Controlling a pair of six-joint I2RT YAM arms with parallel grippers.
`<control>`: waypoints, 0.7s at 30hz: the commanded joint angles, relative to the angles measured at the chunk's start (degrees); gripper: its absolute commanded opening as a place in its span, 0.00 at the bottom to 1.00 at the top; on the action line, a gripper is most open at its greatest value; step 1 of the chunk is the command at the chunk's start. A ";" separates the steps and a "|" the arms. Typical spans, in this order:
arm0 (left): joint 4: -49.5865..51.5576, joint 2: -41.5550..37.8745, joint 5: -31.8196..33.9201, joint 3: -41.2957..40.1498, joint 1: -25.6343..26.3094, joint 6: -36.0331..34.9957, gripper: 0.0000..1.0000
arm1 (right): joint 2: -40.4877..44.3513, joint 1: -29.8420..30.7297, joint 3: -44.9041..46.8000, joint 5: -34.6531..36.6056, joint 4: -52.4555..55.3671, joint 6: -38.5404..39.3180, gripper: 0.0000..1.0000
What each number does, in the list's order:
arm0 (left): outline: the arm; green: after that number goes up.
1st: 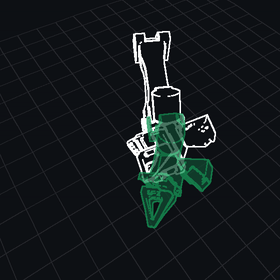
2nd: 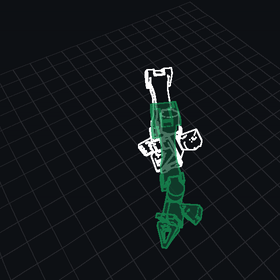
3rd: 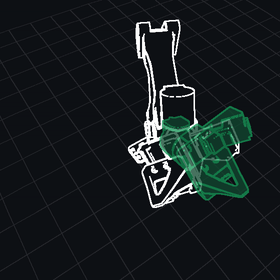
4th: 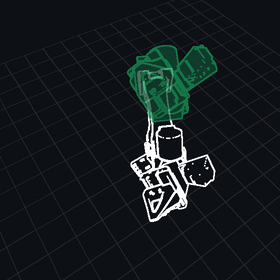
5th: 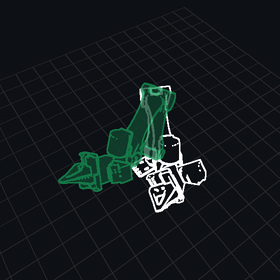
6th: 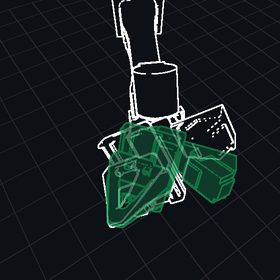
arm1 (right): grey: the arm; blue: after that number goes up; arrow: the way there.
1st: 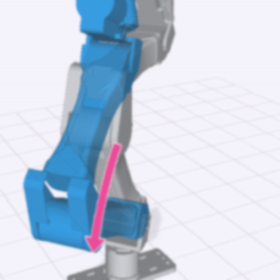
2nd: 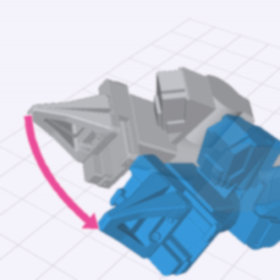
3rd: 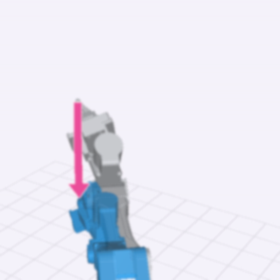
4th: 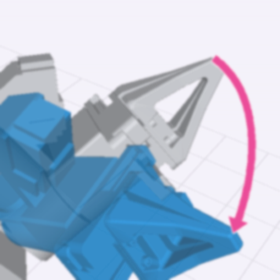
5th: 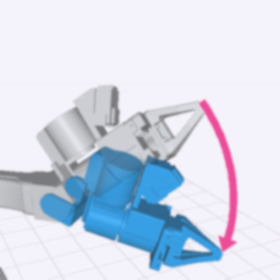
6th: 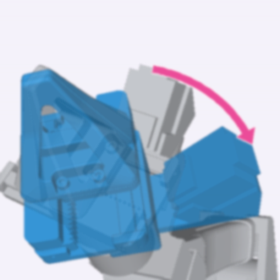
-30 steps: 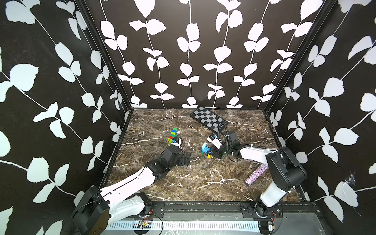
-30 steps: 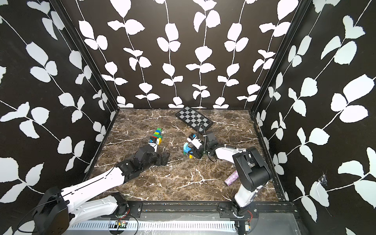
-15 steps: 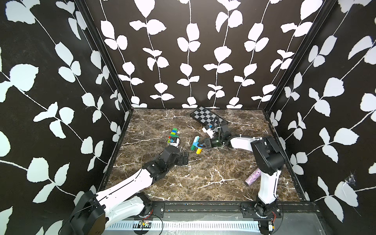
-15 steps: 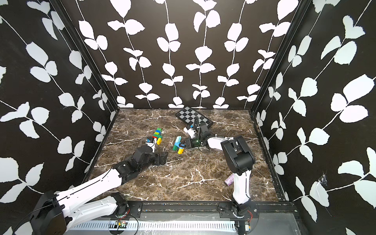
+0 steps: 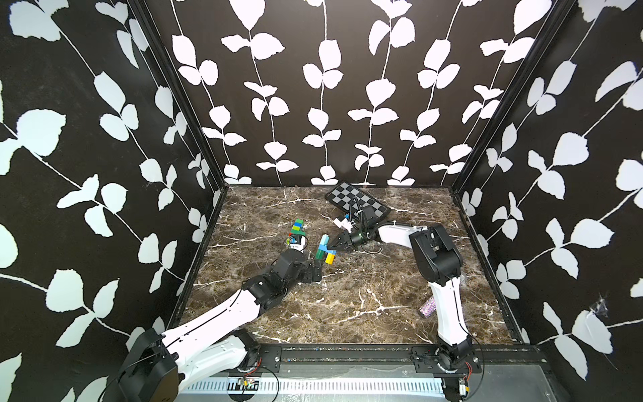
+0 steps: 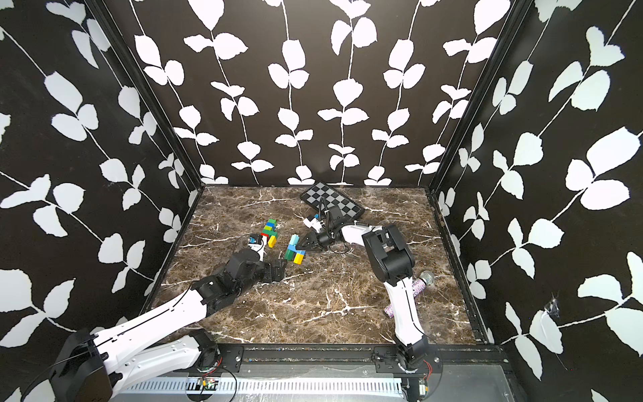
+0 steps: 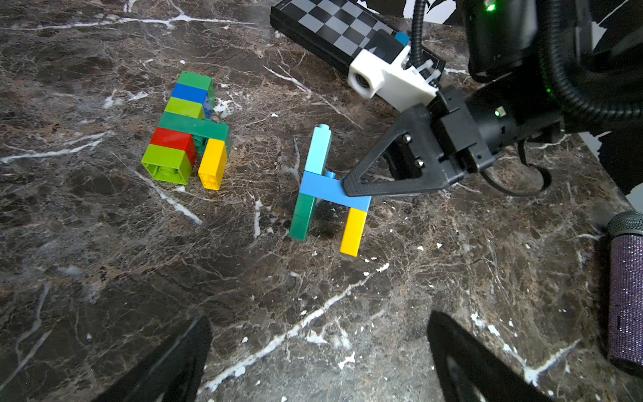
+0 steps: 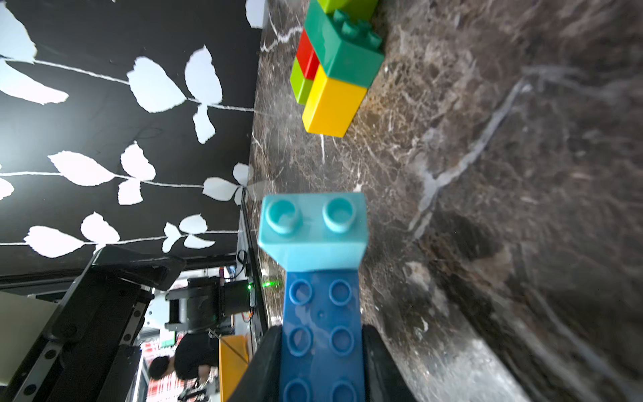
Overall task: Assemble the letter h with lego
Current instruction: Adjust the lego brick at the center of the board.
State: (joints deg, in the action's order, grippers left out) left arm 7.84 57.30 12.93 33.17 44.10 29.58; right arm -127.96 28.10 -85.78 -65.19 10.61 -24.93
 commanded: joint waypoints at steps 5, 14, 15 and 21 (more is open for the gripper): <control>0.96 -1.01 -0.01 -0.74 -0.24 0.39 0.99 | -3.19 -0.66 -5.68 -1.64 9.34 5.32 0.30; 0.78 -0.59 -0.27 -0.71 -0.20 0.48 0.99 | -5.69 -1.54 -11.27 1.97 18.36 10.84 0.44; 0.62 -0.44 -0.34 -0.72 -0.22 0.48 0.99 | -6.00 -1.57 -12.17 2.54 19.89 11.80 0.45; 0.43 0.23 -0.50 -0.53 -0.24 0.48 0.99 | -6.94 -1.84 -13.93 6.00 21.72 12.52 0.54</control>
State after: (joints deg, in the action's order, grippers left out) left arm 7.86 57.43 12.78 33.17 44.10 29.98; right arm -134.02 26.52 -98.43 -61.23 29.06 -15.40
